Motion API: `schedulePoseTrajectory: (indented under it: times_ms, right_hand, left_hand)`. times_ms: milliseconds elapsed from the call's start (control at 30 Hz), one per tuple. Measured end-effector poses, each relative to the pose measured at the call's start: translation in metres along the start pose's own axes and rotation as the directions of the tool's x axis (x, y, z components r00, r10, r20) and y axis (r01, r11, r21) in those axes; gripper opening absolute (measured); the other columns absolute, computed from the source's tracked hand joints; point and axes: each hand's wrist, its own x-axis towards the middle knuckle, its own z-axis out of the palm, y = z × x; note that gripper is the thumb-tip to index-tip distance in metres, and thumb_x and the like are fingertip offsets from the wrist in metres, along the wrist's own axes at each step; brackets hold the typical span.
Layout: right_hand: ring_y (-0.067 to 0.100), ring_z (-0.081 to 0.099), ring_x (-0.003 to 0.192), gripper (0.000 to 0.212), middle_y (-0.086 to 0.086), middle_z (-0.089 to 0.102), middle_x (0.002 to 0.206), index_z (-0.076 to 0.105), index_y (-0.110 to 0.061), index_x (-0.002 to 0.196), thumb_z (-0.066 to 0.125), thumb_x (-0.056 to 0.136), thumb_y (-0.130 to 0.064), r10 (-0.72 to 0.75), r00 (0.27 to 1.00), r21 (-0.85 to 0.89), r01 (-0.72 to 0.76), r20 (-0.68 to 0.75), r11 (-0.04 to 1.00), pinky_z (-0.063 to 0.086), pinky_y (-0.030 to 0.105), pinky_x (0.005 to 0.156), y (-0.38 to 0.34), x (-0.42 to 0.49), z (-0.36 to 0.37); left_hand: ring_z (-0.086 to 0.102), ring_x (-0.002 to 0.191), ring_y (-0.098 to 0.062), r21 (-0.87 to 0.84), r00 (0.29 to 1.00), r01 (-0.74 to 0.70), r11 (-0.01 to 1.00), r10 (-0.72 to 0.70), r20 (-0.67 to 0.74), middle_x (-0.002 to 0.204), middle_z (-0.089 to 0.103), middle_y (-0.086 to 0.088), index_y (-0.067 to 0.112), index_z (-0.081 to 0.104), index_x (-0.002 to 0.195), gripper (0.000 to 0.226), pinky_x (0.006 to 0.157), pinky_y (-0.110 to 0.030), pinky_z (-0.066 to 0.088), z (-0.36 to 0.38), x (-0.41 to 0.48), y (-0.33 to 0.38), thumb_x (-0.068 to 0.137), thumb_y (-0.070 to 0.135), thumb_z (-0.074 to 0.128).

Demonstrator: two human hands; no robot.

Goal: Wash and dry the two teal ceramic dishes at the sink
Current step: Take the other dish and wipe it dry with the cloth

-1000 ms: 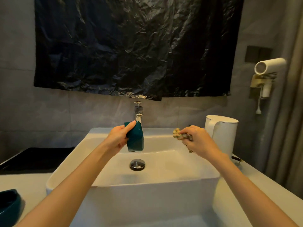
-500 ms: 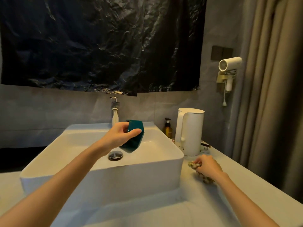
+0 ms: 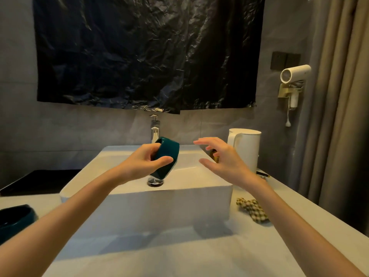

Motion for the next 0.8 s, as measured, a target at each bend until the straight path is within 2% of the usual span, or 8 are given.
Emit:
schedulePoseTrajectory:
  times_ms: [133, 200, 267, 367, 500, 567, 667, 800]
  right_hand:
    - [0.003, 0.041, 0.123, 0.064, -0.014, 0.042, 0.143, 0.043, -0.036, 0.136, 0.073, 0.082, -0.023, -0.213, 0.956, 0.030, 0.211, 0.203, 0.977, 0.039, 0.022, 0.099, -0.054, 0.026, 0.024]
    - [0.004, 0.036, 0.129, 0.068, -0.013, 0.041, 0.145, 0.042, -0.036, 0.138, 0.076, 0.079, -0.025, -0.314, 0.905, 0.024, 0.321, 0.286, 0.947, 0.031, 0.027, 0.105, -0.070, 0.040, 0.039]
    - [0.008, 0.033, 0.131, 0.066, -0.013, 0.038, 0.147, 0.046, -0.037, 0.135, 0.077, 0.077, -0.030, -0.378, 0.843, 0.028, 0.399, 0.383, 0.917, 0.026, 0.030, 0.107, -0.085, 0.051, 0.055]
    - [0.013, 0.035, 0.125, 0.052, -0.013, 0.038, 0.145, 0.055, -0.037, 0.121, 0.078, 0.075, -0.036, -0.463, 0.742, 0.040, 0.510, 0.485, 0.859, 0.035, 0.034, 0.104, -0.110, 0.060, 0.081]
    - [0.011, 0.038, 0.103, 0.040, -0.014, 0.051, 0.129, 0.057, -0.030, 0.103, 0.078, 0.072, -0.042, -0.626, 0.616, 0.044, 0.695, 0.477, 0.717, 0.034, 0.018, 0.080, -0.146, 0.064, 0.126]
    - [0.012, 0.039, 0.094, 0.041, -0.014, 0.057, 0.112, 0.056, -0.029, 0.102, 0.075, 0.072, -0.048, -0.672, 0.563, 0.028, 0.756, 0.480, 0.654, 0.030, 0.026, 0.071, -0.163, 0.064, 0.154]
    - [0.013, 0.042, 0.088, 0.042, -0.012, 0.057, 0.095, 0.054, -0.029, 0.101, 0.072, 0.072, -0.053, -0.708, 0.532, 0.055, 0.780, 0.465, 0.623, 0.032, 0.031, 0.071, -0.189, 0.060, 0.196]
    - [0.011, 0.040, 0.085, 0.041, -0.010, 0.057, 0.097, 0.054, -0.027, 0.102, 0.073, 0.073, -0.051, -0.746, 0.494, 0.148, 0.781, 0.447, 0.606, 0.035, 0.034, 0.071, -0.225, 0.055, 0.245]
  left_hand:
    - [0.064, 0.088, -0.015, 0.179, 0.998, -0.043, 0.983, 0.032, 0.062, 0.097, 0.063, 0.001, 0.015, 0.056, 0.106, 0.019, 0.071, -0.026, 0.057, -0.030, -0.035, -0.005, 0.089, 0.025, 0.060]
    - [0.062, 0.080, -0.011, 0.294, 0.991, -0.084, 0.952, 0.048, 0.126, 0.090, 0.060, 0.005, 0.022, 0.057, 0.097, 0.013, 0.067, -0.028, 0.056, -0.048, -0.054, -0.011, 0.088, 0.030, 0.061]
    - [0.058, 0.073, -0.010, 0.418, 0.987, -0.115, 0.901, 0.056, 0.151, 0.084, 0.058, 0.007, 0.021, 0.058, 0.093, 0.011, 0.060, -0.024, 0.051, -0.063, -0.076, -0.016, 0.088, 0.031, 0.062]
    - [0.055, 0.067, -0.011, 0.545, 0.984, -0.128, 0.829, 0.038, 0.174, 0.080, 0.057, 0.005, 0.018, 0.057, 0.090, 0.016, 0.058, -0.030, 0.048, -0.083, -0.108, -0.023, 0.089, 0.033, 0.061]
    - [0.048, 0.067, -0.004, 0.707, 0.978, -0.084, 0.702, -0.079, 0.194, 0.075, 0.047, 0.020, 0.039, 0.039, 0.076, 0.024, 0.060, -0.023, 0.040, -0.110, -0.151, -0.037, 0.090, 0.036, 0.058]
    - [0.047, 0.070, -0.004, 0.763, 0.977, -0.059, 0.643, -0.120, 0.176, 0.072, 0.041, 0.023, 0.041, 0.033, 0.072, 0.029, 0.063, -0.024, 0.041, -0.123, -0.174, -0.047, 0.090, 0.038, 0.056]
    - [0.047, 0.083, -0.007, 0.799, 0.977, -0.019, 0.601, -0.159, 0.143, 0.075, 0.040, 0.022, 0.041, 0.031, 0.072, 0.030, 0.071, -0.026, 0.042, -0.144, -0.207, -0.066, 0.089, 0.040, 0.056]
    - [0.041, 0.085, -0.003, 0.820, 0.976, 0.055, 0.569, -0.203, 0.075, 0.078, 0.042, 0.024, 0.041, 0.038, 0.076, 0.021, 0.080, -0.014, 0.034, -0.170, -0.253, -0.091, 0.089, 0.044, 0.054]
